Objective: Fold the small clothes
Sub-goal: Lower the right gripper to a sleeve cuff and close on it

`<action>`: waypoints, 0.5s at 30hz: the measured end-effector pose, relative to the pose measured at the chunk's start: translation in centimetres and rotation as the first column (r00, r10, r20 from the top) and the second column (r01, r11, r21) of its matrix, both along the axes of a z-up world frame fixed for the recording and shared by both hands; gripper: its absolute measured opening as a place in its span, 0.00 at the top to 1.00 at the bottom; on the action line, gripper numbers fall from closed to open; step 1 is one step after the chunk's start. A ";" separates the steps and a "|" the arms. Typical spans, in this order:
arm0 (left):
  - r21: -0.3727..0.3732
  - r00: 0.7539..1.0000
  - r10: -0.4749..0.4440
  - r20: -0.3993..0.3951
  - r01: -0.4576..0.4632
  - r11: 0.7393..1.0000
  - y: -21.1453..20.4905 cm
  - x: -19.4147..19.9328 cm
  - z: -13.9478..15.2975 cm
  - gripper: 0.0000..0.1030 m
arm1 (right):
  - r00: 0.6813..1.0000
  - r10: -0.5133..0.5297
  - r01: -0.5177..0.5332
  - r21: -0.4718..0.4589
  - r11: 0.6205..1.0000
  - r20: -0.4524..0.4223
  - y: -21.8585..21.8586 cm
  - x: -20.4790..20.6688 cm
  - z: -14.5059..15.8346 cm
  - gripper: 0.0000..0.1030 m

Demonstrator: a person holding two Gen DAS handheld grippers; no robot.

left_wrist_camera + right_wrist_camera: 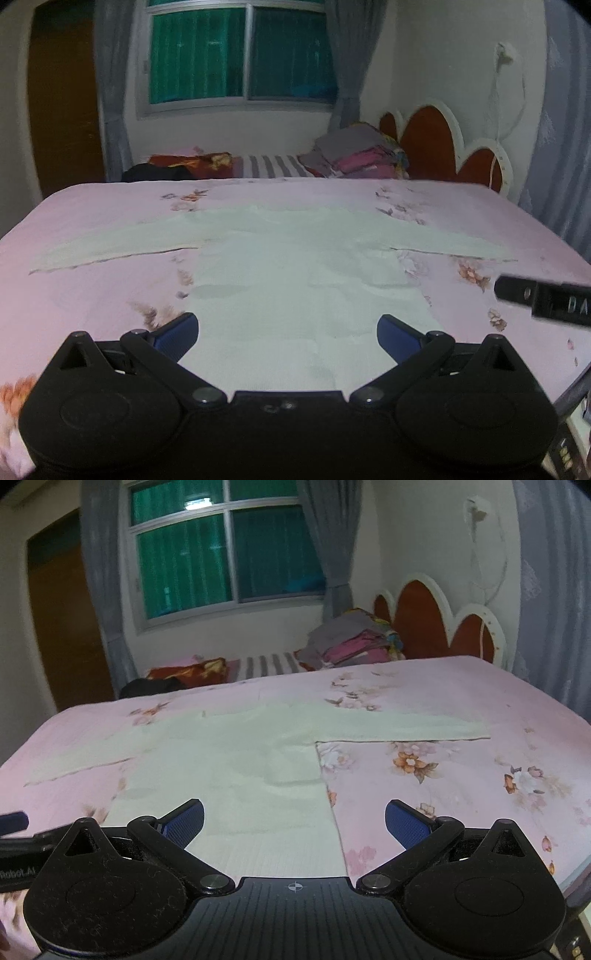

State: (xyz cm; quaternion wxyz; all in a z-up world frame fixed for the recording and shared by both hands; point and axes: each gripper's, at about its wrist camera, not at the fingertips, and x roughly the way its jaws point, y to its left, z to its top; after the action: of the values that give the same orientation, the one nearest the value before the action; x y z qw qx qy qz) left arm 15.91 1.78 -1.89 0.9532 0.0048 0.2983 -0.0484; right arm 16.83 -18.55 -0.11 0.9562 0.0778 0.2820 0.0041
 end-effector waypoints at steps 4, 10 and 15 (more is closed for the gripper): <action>0.019 0.996 -0.082 0.031 0.082 0.996 -0.1 2.4 -0.1 0.00 | 0.999 -0.052 0.052 0.009 0.999 -0.003 -0.3 3.1 0.0 0.00; -0.030 0.990 -0.138 -0.039 0.137 0.990 -1.0 6.2 -0.3 0.00 | 0.993 -0.111 0.112 0.045 0.993 -0.027 -1.8 6.3 -0.4 0.00; -0.041 0.987 -0.158 -0.012 0.157 0.987 -2.7 8.7 -0.4 0.00 | 0.986 -0.165 0.166 0.020 0.986 -0.024 -4.3 7.7 -0.3 0.00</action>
State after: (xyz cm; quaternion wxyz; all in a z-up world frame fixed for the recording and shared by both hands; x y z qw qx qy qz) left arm 24.59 -0.89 -2.30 0.9441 0.0087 0.3030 -0.1295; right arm 24.51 -22.87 -0.39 0.9491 0.1113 0.2854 -0.0732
